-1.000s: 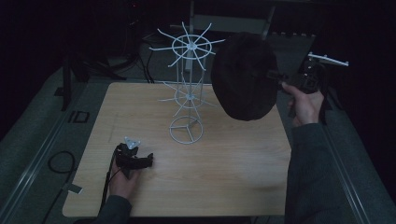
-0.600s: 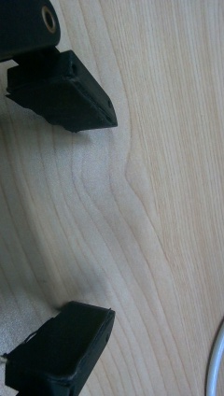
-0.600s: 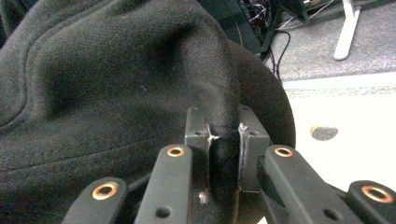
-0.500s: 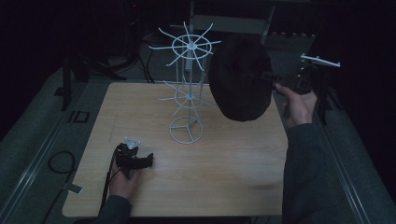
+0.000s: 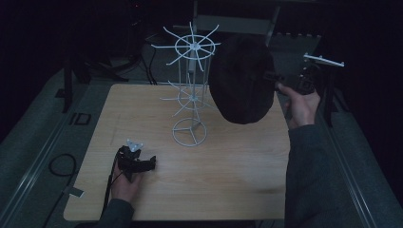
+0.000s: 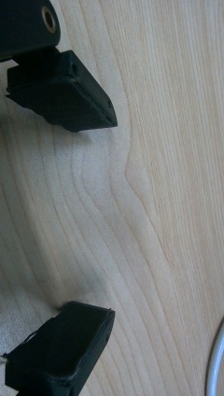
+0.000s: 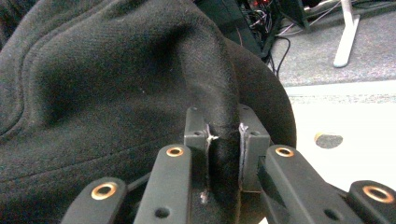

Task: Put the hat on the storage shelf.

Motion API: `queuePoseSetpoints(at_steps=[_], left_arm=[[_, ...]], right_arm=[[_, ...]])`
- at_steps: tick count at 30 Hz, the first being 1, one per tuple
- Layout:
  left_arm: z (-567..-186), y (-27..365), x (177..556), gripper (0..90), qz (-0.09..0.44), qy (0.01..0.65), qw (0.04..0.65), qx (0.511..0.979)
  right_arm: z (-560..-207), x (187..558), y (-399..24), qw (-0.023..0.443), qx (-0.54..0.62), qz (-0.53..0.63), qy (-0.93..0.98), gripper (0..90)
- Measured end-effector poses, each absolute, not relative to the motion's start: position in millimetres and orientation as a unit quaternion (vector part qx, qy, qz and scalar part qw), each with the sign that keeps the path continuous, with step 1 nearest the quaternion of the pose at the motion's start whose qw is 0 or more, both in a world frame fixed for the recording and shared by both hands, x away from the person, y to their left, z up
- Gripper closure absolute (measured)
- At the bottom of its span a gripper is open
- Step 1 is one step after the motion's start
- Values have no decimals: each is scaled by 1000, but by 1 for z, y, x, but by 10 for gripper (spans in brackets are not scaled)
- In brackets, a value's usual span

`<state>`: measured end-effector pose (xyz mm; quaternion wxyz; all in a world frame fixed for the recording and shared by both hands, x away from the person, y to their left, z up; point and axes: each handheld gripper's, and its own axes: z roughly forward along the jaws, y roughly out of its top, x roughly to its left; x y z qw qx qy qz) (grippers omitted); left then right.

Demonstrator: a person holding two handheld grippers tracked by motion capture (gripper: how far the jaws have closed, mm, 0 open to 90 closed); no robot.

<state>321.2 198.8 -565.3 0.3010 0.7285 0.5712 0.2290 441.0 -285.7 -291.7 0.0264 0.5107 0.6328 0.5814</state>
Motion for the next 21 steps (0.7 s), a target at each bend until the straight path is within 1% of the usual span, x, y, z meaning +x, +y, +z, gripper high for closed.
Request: queuePoseSetpoints(at_steps=[8, 21], left_arm=[[-565, 199, 321, 88, 229, 571, 301, 729], [-565, 198, 321, 88, 229, 571, 300, 729]], right_arm=[[-294, 442, -277, 35, 509, 573, 641, 772], [-306, 446, -270, 20, 507, 563, 652, 763]])
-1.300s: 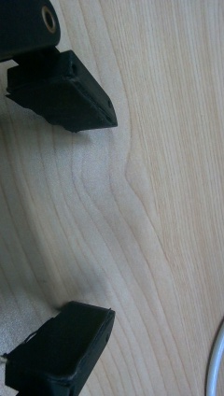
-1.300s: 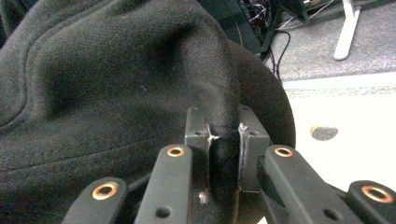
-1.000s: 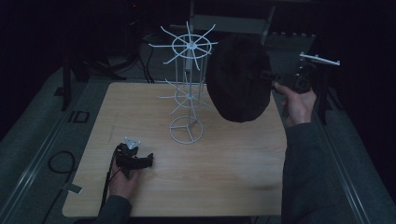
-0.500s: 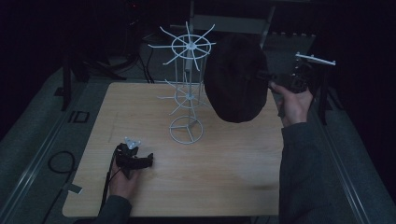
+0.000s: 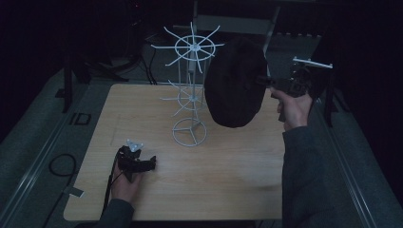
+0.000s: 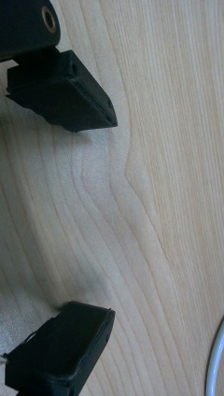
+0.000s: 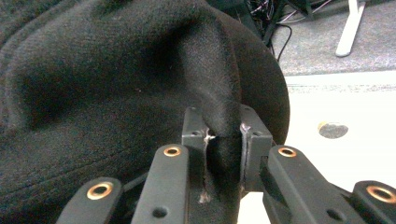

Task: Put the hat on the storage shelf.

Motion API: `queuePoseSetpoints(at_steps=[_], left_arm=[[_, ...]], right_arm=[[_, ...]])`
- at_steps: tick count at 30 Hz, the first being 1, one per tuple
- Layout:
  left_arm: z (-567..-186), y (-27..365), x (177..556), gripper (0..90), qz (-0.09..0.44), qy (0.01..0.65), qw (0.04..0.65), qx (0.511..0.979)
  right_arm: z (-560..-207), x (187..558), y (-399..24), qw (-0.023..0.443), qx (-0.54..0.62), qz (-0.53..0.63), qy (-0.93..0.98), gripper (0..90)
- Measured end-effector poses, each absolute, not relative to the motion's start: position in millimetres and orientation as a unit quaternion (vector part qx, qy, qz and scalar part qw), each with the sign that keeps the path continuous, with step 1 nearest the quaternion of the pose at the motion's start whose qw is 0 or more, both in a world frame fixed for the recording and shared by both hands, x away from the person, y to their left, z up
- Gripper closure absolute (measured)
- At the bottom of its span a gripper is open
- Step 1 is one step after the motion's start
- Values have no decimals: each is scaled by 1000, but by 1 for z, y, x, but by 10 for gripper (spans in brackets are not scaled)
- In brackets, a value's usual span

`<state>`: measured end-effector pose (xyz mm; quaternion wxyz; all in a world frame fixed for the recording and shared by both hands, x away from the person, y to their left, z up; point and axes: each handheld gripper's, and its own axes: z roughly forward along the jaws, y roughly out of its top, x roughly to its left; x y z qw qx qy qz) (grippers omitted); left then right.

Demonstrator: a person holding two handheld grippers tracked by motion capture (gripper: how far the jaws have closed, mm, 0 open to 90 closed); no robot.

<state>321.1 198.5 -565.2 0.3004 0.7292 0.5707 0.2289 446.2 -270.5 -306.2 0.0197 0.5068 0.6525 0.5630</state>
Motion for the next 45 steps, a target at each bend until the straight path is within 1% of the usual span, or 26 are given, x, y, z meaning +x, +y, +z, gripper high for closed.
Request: queuePoseSetpoints(at_steps=[11, 29, 37, 45], left_arm=[[-565, 198, 321, 88, 229, 571, 300, 729], [-565, 198, 321, 88, 229, 571, 300, 729], [-565, 198, 321, 88, 229, 571, 300, 729], [-565, 198, 321, 88, 229, 571, 301, 728]], right_arm=[[-317, 450, -266, 4, 506, 564, 653, 737], [-325, 452, -260, 2, 497, 556, 667, 688], [-328, 451, -261, -3, 490, 551, 676, 645], [-332, 451, -263, 6, 493, 532, 688, 628]])
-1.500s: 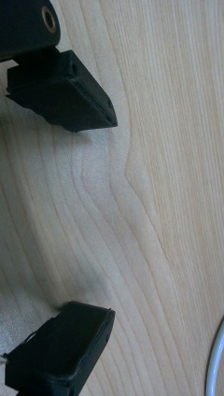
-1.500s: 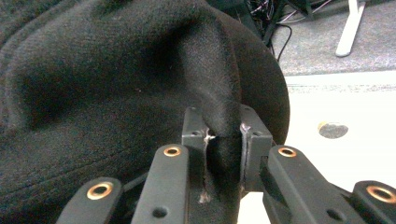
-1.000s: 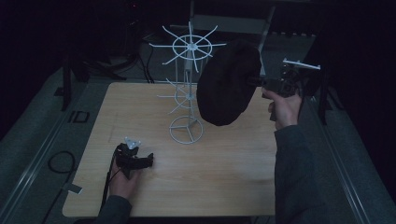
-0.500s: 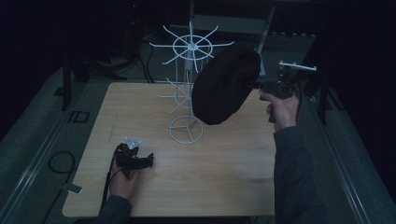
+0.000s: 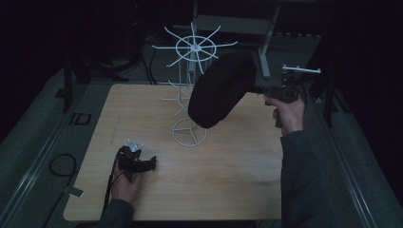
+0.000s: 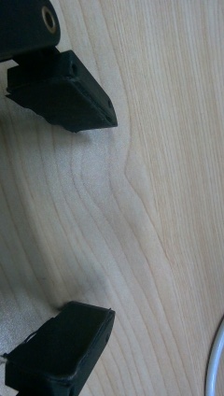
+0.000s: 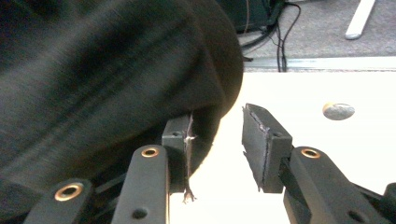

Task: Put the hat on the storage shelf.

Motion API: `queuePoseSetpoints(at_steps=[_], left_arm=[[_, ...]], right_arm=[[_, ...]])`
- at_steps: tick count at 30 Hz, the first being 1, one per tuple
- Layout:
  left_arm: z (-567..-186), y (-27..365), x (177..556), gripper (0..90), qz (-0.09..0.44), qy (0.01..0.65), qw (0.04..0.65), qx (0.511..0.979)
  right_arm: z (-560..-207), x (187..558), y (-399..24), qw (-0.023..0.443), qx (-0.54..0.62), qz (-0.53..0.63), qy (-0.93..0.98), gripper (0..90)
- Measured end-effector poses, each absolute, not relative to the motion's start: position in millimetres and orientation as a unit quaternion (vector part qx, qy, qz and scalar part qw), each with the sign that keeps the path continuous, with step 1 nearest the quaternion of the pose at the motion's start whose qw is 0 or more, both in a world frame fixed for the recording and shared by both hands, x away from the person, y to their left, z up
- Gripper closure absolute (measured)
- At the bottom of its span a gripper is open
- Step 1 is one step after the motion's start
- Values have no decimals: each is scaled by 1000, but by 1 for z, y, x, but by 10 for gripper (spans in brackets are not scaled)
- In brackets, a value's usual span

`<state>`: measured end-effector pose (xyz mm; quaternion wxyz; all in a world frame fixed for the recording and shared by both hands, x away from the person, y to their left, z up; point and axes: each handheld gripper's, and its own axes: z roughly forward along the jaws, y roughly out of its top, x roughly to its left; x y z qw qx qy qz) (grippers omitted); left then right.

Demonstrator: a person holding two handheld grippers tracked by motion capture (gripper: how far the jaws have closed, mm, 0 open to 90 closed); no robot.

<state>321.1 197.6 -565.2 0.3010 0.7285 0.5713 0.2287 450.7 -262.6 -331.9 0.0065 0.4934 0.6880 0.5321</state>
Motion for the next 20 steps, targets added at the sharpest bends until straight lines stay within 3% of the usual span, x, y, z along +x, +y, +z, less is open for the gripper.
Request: queuePoseSetpoints(at_steps=[20], left_arm=[[-565, 197, 321, 88, 229, 571, 301, 729]], right_arm=[[-354, 450, -269, 17, 510, 500, 699, 631]])
